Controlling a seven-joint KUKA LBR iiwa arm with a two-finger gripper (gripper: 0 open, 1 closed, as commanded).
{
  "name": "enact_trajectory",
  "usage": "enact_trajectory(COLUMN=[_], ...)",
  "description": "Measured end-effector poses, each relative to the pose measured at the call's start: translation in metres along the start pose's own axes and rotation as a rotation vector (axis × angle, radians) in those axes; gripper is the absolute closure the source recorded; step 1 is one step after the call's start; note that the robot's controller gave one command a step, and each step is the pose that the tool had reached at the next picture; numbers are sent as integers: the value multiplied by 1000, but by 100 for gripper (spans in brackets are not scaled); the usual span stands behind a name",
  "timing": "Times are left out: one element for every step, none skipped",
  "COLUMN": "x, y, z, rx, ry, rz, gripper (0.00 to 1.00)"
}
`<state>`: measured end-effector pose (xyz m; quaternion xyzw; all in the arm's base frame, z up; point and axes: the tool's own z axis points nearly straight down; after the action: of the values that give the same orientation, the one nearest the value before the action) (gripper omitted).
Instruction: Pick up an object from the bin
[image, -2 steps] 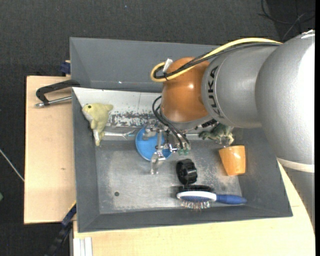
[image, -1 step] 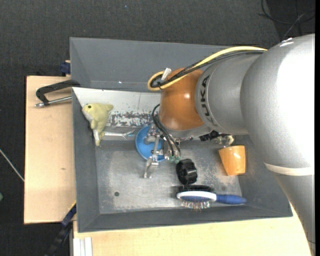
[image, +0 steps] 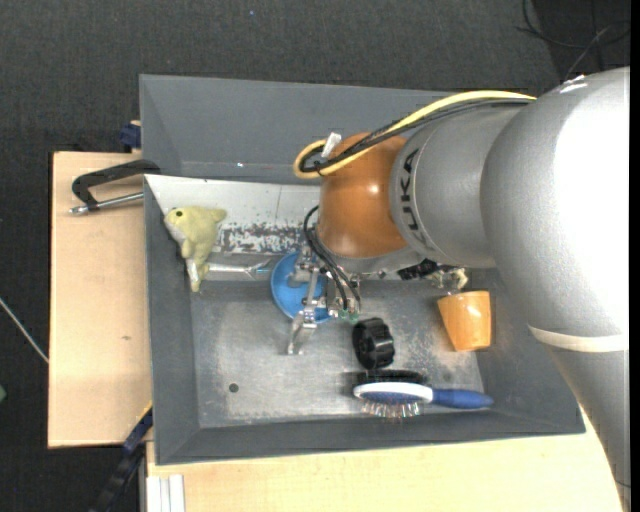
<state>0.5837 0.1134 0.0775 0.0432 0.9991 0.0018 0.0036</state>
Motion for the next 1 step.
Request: enact_trajectory(x=[1], y=[0], z=[-2], rx=[1], ry=[8], rz=[-1], gripper=[100])
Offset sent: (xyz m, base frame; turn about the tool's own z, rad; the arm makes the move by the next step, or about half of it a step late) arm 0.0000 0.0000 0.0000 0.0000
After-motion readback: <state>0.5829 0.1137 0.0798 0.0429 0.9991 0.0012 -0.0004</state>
